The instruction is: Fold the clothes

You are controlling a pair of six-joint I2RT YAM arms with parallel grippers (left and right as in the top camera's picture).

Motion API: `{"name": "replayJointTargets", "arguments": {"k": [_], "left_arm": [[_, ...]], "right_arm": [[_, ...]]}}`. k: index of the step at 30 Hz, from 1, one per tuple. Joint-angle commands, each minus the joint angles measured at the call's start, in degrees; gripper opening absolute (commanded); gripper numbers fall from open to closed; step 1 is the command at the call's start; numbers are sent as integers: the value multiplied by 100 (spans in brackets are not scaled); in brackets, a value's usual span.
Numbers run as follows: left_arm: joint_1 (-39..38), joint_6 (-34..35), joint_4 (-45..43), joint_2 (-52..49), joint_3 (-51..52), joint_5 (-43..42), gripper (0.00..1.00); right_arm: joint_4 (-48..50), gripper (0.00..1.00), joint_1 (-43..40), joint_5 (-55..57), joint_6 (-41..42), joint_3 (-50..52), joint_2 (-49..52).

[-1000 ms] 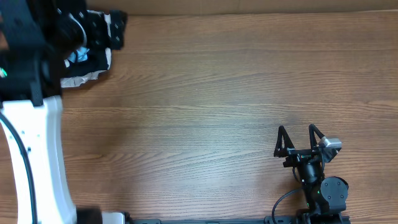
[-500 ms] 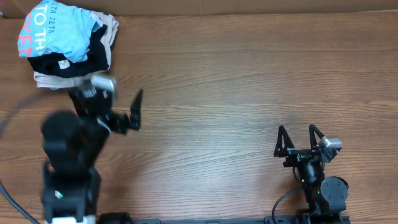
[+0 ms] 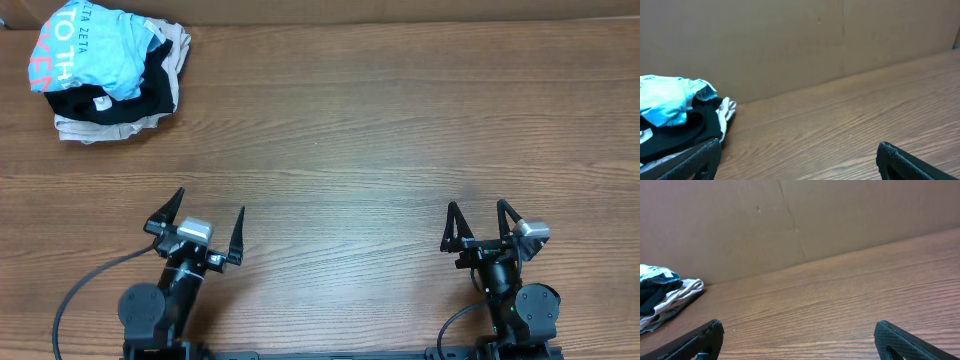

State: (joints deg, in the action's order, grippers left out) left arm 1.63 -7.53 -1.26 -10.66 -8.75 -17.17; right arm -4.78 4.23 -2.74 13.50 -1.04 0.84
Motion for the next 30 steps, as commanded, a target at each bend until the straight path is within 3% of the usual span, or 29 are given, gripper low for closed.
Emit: {"name": "replayJointTargets", "arguments": {"k": [1, 7, 12, 16, 30], "left_arm": [[129, -59, -105, 498, 345, 59, 100], [144, -63, -170, 1054, 758, 66, 100], [184, -90, -129, 1049, 848, 151, 100], [214, -101, 417, 1049, 848, 188, 100], [221, 70, 420, 1040, 848, 216, 100]], "right_arm": [[20, 100, 37, 33, 15, 59, -68], [20, 100, 37, 31, 15, 59, -68], [20, 100, 37, 33, 15, 59, -68], [20, 100, 37, 31, 15, 59, -68], [20, 100, 37, 31, 15, 59, -68]]}}
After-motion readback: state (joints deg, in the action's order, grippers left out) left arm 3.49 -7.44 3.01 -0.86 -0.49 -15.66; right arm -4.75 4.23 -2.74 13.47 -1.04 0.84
